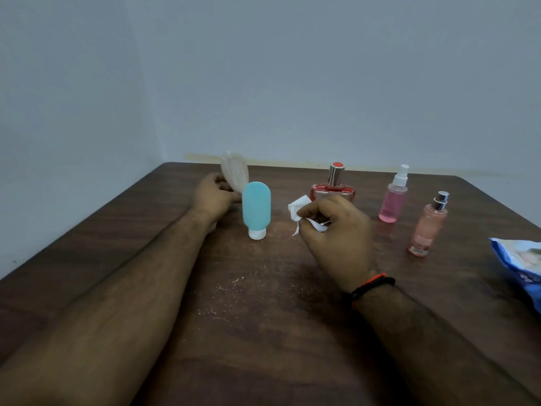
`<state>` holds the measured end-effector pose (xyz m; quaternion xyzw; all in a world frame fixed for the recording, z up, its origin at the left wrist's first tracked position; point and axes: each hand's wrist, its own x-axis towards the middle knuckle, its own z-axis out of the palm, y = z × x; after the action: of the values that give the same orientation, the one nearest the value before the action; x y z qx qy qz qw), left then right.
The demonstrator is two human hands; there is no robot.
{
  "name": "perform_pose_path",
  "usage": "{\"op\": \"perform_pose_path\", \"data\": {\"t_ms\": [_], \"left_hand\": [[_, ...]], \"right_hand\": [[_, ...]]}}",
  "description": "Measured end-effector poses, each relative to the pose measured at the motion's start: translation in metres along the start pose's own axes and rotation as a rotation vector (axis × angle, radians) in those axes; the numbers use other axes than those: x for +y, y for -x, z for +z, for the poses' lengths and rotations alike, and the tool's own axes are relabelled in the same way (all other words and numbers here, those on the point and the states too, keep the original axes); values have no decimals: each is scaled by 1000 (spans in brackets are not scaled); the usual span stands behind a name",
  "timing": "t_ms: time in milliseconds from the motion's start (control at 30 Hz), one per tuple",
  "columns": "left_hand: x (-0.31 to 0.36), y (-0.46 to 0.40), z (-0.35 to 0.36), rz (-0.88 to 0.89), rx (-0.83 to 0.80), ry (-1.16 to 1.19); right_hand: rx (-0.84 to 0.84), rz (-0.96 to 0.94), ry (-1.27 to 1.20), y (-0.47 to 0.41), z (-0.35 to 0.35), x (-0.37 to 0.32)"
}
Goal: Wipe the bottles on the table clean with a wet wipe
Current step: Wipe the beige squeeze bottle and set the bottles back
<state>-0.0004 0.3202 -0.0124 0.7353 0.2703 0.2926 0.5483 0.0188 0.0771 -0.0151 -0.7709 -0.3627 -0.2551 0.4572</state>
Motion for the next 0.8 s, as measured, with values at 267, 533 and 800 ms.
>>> {"op": "perform_pose_path", "data": {"t_ms": [267, 533, 800], "left_hand": [[13, 35, -77, 76, -36, 71], [35, 106, -56, 110, -436, 83], [31, 126, -23, 100, -524, 41]], "right_hand": [[47, -65, -37, 1, -2, -5], [45, -222, -162, 4, -6, -17], [258, -198, -270, -2, -14, -17]]}}
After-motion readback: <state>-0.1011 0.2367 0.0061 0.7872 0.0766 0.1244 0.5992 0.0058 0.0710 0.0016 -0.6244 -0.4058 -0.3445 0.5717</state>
